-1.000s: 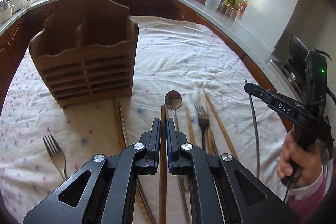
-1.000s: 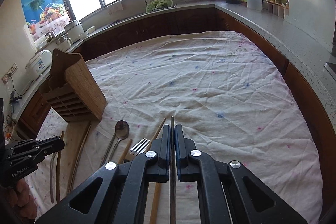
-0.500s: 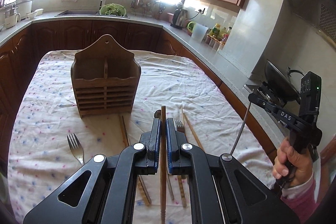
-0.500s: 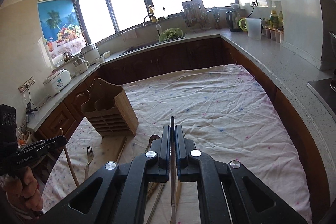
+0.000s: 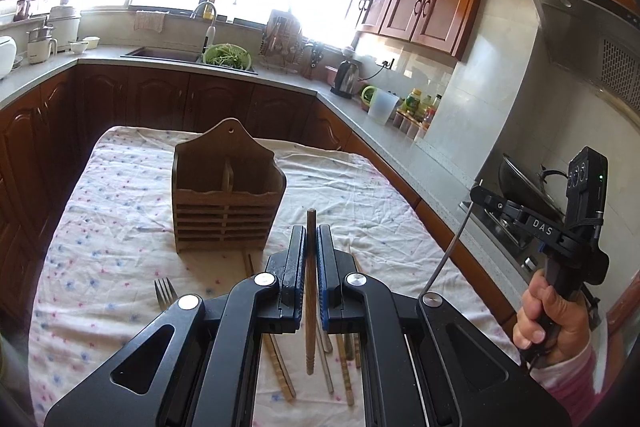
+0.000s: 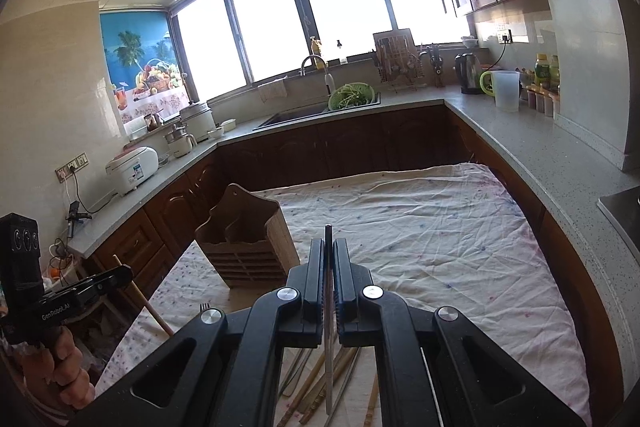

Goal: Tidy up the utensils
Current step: 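Lift both chopsticks and carry them above the wooden utensil holder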

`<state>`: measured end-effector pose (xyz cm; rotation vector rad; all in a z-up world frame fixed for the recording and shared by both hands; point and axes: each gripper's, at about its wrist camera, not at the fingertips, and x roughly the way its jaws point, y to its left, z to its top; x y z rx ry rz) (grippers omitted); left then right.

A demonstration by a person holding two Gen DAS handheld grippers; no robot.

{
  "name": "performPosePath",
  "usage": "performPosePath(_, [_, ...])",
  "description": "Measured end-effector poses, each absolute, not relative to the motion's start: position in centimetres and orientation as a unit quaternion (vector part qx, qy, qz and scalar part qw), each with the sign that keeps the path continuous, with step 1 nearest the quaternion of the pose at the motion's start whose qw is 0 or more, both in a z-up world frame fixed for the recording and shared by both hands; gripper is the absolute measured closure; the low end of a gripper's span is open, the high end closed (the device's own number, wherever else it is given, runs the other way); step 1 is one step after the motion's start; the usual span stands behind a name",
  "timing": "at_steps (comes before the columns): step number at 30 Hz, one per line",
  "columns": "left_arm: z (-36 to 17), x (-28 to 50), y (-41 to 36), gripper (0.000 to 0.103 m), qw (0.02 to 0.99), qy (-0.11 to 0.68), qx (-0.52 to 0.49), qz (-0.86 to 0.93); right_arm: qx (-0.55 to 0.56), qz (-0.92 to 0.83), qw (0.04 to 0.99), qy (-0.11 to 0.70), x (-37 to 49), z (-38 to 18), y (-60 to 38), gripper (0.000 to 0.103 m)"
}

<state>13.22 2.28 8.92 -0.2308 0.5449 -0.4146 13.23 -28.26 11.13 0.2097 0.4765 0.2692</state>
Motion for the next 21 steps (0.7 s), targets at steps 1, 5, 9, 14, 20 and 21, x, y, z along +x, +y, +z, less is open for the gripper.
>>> performPosePath(1, [9.1,13.3,2.4,0.099,0.936,0.264,-0.114,-0.202,0.104,0.133,0.958,0.233,13.4,11.2,-28.1,0.099])
performPosePath(5, [9.4,13.6,2.9,0.099,0.939,0.255,-0.118,-0.198,0.105,0.142,0.957,0.228,14.2,11.7,-27.6,0.099])
performPosePath(9, [10.2,13.9,3.7,0.099,0.943,0.242,-0.122,-0.192,0.105,0.148,0.959,0.220,14.8,12.4,-26.7,0.099])
performPosePath(14, [11.9,14.8,5.2,0.099,0.952,0.219,-0.125,-0.176,0.110,0.159,0.959,0.209,16.4,13.3,-25.6,0.099])
performPosePath(20, [14.9,16.5,7.4,0.099,0.965,0.179,-0.123,-0.151,0.126,0.177,0.958,0.189,19.3,15.2,-23.4,0.099])
performPosePath(21, [15.5,16.9,7.7,0.099,0.967,0.172,-0.122,-0.146,0.127,0.179,0.957,0.188,20.0,15.5,-23.0,0.099])
